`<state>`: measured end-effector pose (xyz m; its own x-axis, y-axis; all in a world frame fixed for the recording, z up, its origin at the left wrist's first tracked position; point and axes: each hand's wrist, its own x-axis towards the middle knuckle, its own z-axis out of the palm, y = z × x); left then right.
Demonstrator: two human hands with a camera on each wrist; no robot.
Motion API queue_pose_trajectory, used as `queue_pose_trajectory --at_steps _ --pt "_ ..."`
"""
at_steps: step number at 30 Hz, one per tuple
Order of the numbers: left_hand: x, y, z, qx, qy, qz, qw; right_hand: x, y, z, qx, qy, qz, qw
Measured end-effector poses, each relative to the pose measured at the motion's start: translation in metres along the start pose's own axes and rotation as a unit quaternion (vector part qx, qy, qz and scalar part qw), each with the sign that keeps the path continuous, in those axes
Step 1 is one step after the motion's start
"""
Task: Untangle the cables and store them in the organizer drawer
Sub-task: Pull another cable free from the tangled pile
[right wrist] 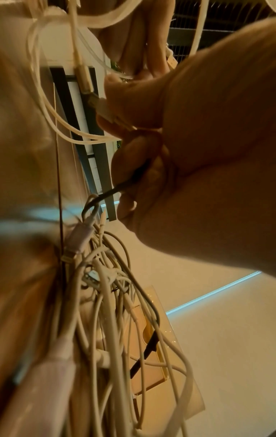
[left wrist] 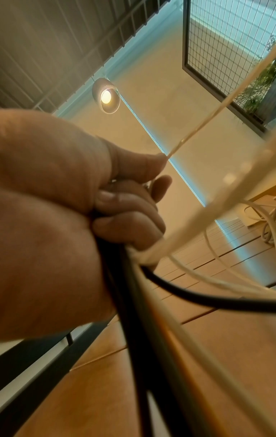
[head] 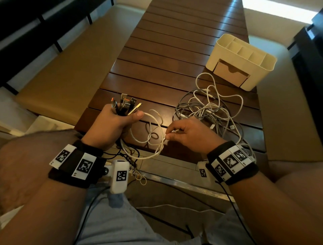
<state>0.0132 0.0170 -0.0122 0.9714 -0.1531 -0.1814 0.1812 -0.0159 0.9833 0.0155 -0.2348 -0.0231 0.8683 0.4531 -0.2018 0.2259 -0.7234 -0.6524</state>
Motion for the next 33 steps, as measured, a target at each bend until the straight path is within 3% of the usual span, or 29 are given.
queue_pose_trajectory --at_steps 9,15,21,28,33 --pt "0.003 -0.004 -0.002 0.009 -0.003 0.015 1.0 0.001 0.001 0.0 -0.001 -0.008 0.004 1.0" --pt "0.005 -0.008 -0.003 0.016 -0.001 0.017 1.0 -0.001 0.007 -0.007 -0.058 -0.113 0.058 0.99" --pt "0.002 -0.003 -0.001 0.029 -0.014 0.014 0.999 0.005 0.011 0.002 -0.108 -0.106 0.083 0.985" --pt "0.003 -0.002 0.002 0.063 -0.018 0.008 0.998 0.004 0.006 0.011 -0.24 -0.065 0.001 0.969" --pt "0.001 0.001 0.005 0.073 -0.021 0.018 0.997 0.006 0.002 0.016 -0.238 -0.067 -0.02 0.969"
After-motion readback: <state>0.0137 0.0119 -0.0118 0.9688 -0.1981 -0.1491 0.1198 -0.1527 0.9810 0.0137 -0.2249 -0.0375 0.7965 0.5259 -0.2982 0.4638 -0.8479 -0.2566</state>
